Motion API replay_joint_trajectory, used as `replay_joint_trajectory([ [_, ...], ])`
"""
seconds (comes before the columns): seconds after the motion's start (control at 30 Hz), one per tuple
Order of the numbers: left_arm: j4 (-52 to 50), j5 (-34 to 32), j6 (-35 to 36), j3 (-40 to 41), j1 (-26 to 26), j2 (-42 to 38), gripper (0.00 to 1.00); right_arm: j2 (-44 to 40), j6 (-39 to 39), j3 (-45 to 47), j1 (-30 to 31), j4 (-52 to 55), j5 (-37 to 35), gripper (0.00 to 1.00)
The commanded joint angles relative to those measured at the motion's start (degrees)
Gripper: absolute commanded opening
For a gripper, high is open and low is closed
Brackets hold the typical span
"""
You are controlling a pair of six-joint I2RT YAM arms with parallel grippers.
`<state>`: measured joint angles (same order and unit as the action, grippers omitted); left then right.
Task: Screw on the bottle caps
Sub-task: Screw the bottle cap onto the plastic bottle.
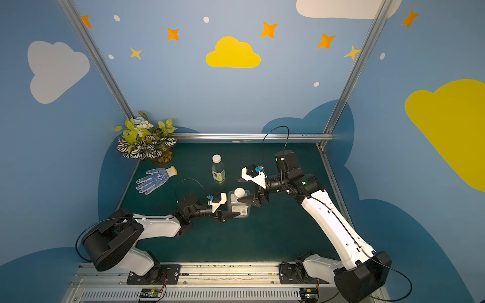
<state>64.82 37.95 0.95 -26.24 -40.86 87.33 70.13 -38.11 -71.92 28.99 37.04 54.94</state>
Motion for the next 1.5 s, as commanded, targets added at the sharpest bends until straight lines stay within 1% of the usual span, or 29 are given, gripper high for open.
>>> replay_joint_trajectory([
  [0.0,1.99,1.17,-0.4,-1.1,0.3,-0.67,0.29,0.66,-1.71,-2.1,0.11,1.98,1.28,0.79],
  [0.37,1.86,0.72,-0.17,-1.18,0.26,-0.82,0.29,1.08,-2.87,-1.38,0.8,3.03,1.27,0.61],
  [0.6,1.77,0.23,-0.17,-1.1,0.4,-0.81,0.29,1.06,-3.35,-0.86,1.24,3.39,0.89,0.57],
  [0.93,1.83,-0.38,-0.16,-1.14,0.38,-0.41,0.29,-0.36,-2.72,0.88,2.05,2.6,-0.87,0.47],
  [1.03,1.83,-0.71,-0.12,-1.09,0.39,-0.32,0.28,-0.69,-2.52,1.55,2.23,2.37,-1.8,0.46],
  [1.23,1.81,-1.56,0.1,-1.01,0.42,-0.38,0.27,-1.76,2.11,3.32,2.54,-1.2,-3.81,0.38],
  [1.47,2.68,-2.86,0.18,-0.68,0.35,-0.32,0.27,-3.96,6.07,6.81,3.57,-4.96,-8.42,0.39],
])
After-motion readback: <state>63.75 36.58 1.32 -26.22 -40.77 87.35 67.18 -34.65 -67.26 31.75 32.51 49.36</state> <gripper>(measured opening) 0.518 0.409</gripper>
